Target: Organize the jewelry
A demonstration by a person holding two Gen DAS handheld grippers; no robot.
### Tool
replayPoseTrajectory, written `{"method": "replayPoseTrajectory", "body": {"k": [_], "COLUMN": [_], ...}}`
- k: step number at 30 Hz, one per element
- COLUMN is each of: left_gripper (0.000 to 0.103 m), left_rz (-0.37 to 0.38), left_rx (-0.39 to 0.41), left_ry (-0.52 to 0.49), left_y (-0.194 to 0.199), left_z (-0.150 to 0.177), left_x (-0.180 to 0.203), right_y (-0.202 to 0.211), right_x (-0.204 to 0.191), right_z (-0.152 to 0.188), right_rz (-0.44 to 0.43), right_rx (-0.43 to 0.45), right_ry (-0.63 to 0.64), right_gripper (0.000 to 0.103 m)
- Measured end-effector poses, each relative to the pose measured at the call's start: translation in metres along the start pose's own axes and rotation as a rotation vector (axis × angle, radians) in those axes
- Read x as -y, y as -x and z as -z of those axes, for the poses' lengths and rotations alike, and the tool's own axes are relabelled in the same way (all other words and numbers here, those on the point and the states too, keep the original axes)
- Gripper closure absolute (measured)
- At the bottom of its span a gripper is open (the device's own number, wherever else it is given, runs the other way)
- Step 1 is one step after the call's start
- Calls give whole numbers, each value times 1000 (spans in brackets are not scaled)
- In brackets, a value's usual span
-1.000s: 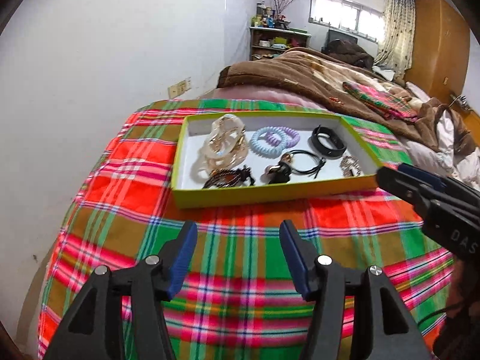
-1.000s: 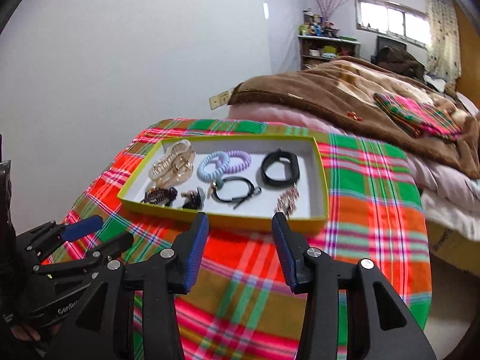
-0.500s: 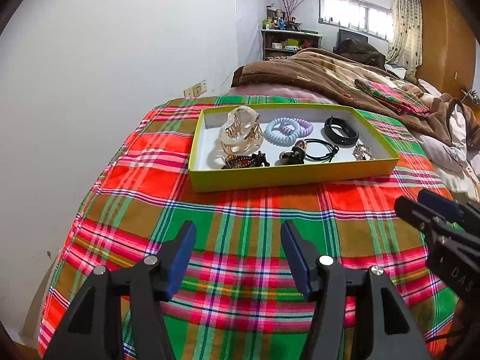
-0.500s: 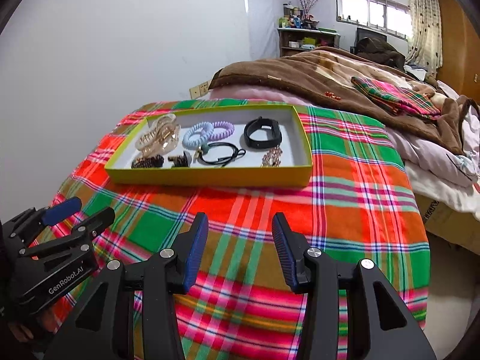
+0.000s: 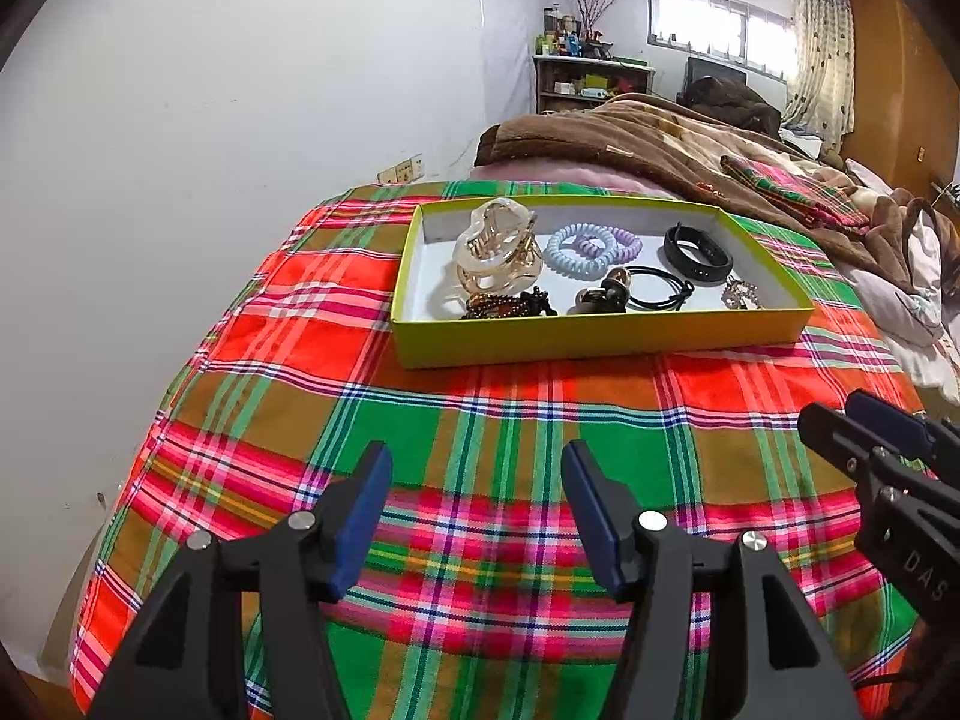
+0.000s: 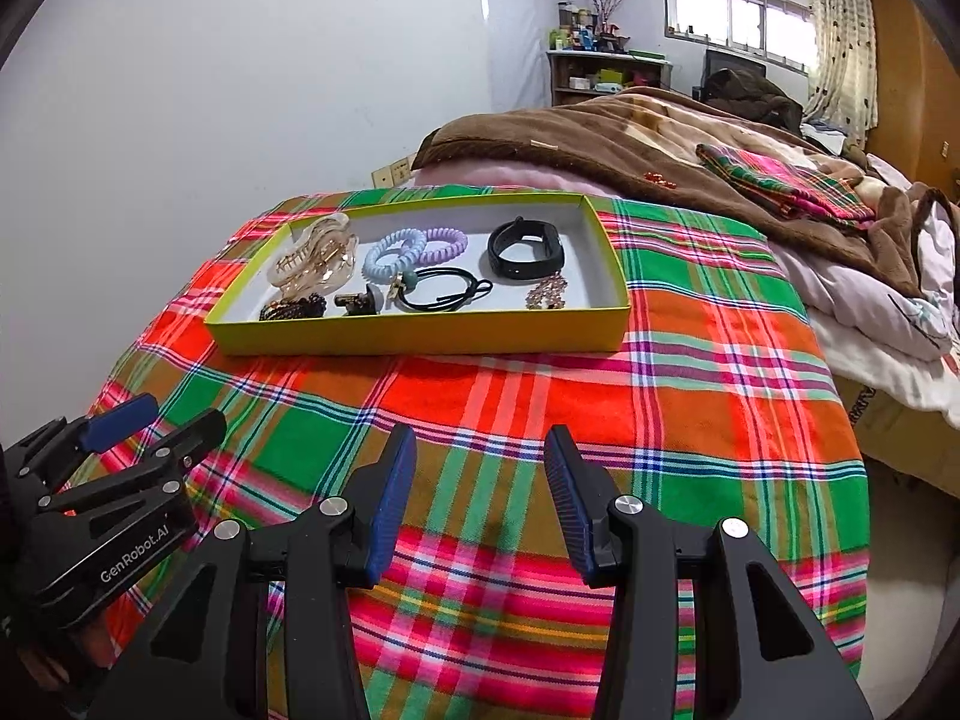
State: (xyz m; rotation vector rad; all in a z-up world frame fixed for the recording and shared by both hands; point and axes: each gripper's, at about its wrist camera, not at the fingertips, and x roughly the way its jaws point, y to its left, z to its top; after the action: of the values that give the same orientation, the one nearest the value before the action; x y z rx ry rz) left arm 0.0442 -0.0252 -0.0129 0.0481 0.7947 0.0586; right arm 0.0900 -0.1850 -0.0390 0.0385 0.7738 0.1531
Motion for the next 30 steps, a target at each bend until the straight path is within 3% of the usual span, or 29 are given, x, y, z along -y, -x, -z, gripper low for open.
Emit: {"method": "replayPoseTrajectory", "body": {"k": [30], "left_gripper": [42], "left_rz": [-6], "left_rx": [5], "left_ry": [8], "left_y": [3], "left_z": [-1], "left_x": [-1], "right_y": [4], "right_x": [-5], "right_z": [0], "right_rz": [-10], "right_rx": [7], "right_ry": [1], "right_gripper": [58]}}
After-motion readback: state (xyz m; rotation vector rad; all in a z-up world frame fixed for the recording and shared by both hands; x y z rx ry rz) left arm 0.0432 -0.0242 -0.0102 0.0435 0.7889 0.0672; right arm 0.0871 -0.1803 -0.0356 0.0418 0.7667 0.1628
